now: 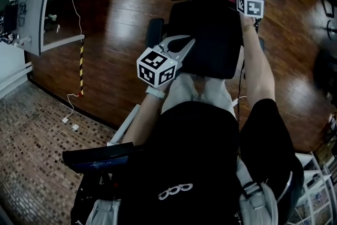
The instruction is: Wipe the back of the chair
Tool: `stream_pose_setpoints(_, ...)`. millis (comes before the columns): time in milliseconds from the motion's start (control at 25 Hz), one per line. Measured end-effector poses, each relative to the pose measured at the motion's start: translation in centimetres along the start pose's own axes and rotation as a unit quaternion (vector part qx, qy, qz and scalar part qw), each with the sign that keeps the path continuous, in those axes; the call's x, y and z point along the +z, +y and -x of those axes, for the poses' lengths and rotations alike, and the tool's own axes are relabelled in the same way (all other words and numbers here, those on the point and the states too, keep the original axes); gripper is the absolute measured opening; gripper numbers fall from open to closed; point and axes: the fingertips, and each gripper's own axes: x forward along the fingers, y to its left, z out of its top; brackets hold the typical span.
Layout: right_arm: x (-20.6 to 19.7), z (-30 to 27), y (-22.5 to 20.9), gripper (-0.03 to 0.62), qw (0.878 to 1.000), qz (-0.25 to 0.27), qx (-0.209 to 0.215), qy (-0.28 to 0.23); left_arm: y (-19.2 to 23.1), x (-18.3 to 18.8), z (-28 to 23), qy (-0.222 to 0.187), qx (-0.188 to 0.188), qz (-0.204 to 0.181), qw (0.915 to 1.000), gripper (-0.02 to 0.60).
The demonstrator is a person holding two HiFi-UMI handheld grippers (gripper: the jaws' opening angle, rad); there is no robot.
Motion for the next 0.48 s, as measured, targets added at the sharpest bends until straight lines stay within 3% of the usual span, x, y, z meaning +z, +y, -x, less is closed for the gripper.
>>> stream_pose_setpoints(160,-1.4,2.6,-5.7,0.046,1.0,-0.015,-0.024,-0.001,-2.4,0.2,-2.5,0.01,-0.01,-0.006,0.9999,-0.008)
stream_pose_setpoints(480,-4.2,5.8,-11.3,0.048,0.997,-0.043,-0.057,-0.006,-4.9,-0.8,-4.9,0.028,-0.027,-0.015,0.9991,-0.008)
